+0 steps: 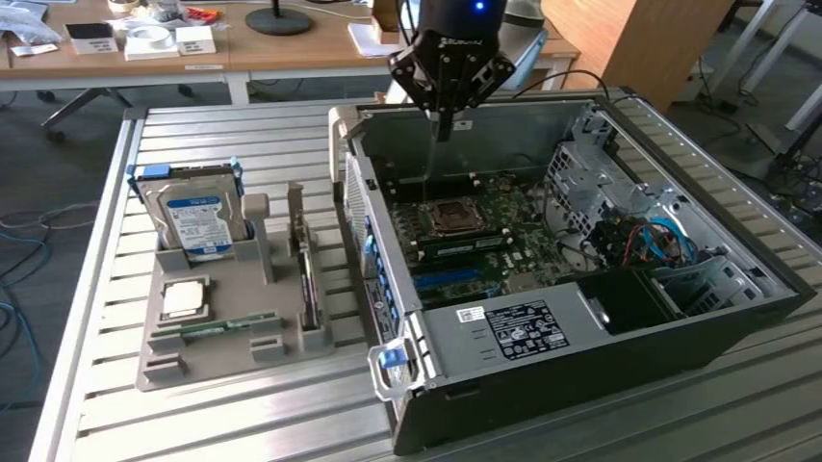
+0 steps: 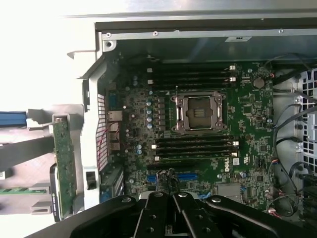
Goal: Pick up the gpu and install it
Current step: 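Reach for the gpu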
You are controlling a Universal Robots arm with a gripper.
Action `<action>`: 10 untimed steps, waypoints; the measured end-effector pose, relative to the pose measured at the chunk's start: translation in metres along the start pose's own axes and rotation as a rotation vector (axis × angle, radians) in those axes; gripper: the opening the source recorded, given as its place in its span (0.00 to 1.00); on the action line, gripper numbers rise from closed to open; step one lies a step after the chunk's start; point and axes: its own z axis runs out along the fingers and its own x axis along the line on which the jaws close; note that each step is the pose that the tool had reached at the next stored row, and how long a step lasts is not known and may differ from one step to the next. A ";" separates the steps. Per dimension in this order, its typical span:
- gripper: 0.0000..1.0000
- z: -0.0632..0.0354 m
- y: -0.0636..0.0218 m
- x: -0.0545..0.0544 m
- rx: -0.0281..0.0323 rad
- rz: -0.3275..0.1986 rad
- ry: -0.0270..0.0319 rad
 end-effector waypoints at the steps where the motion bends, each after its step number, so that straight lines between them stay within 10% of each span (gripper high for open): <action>1: 0.11 0.0000 -0.0001 0.001 0.0001 0.000 0.0000; 10: 0.11 -0.0002 -0.0006 0.008 0.0000 0.000 0.0000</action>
